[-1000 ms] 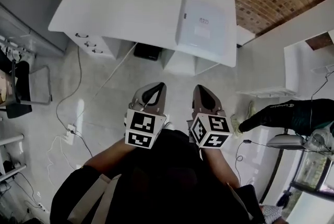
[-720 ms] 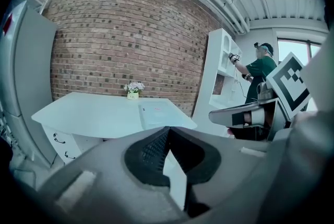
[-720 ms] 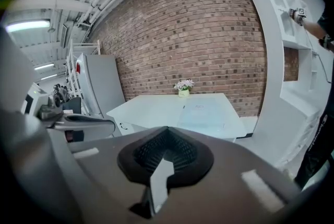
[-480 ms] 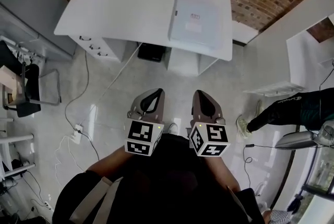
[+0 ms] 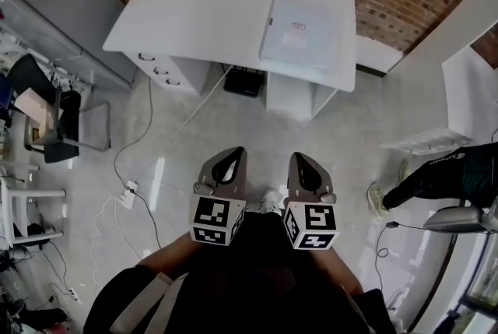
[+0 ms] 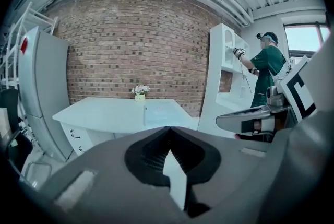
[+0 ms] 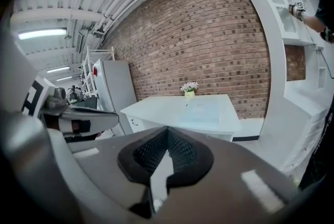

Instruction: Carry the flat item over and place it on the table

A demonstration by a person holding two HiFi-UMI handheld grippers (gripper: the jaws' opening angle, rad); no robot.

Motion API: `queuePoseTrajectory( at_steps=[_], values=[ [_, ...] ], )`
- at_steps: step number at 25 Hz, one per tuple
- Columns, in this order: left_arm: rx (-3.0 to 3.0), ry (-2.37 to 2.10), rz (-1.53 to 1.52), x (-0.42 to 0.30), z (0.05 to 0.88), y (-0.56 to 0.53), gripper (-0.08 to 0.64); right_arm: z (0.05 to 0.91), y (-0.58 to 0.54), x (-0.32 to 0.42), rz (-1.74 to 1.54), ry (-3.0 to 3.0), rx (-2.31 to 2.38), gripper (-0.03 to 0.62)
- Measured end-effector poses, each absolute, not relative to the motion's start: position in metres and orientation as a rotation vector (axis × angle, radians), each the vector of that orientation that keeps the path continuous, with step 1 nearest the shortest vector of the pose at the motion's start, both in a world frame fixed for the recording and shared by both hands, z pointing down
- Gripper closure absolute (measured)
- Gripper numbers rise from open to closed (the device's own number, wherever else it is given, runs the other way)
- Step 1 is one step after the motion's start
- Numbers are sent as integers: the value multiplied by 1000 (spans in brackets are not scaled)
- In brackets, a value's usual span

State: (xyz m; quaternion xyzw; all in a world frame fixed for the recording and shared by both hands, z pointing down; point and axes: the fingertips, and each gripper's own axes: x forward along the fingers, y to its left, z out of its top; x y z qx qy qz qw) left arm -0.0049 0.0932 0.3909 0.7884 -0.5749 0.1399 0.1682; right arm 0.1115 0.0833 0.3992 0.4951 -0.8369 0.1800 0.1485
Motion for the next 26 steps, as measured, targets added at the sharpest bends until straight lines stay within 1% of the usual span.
queuePoseTrajectory(
  at_steps=[15, 26],
  values=[
    [2238, -1667, 374, -40, 382, 79, 558, 389, 80, 83, 481, -2408, 1450, 592],
    [2276, -1628, 356, -45, 382, 68, 558, 389, 74, 77, 456, -2377, 1482, 592]
  ],
)
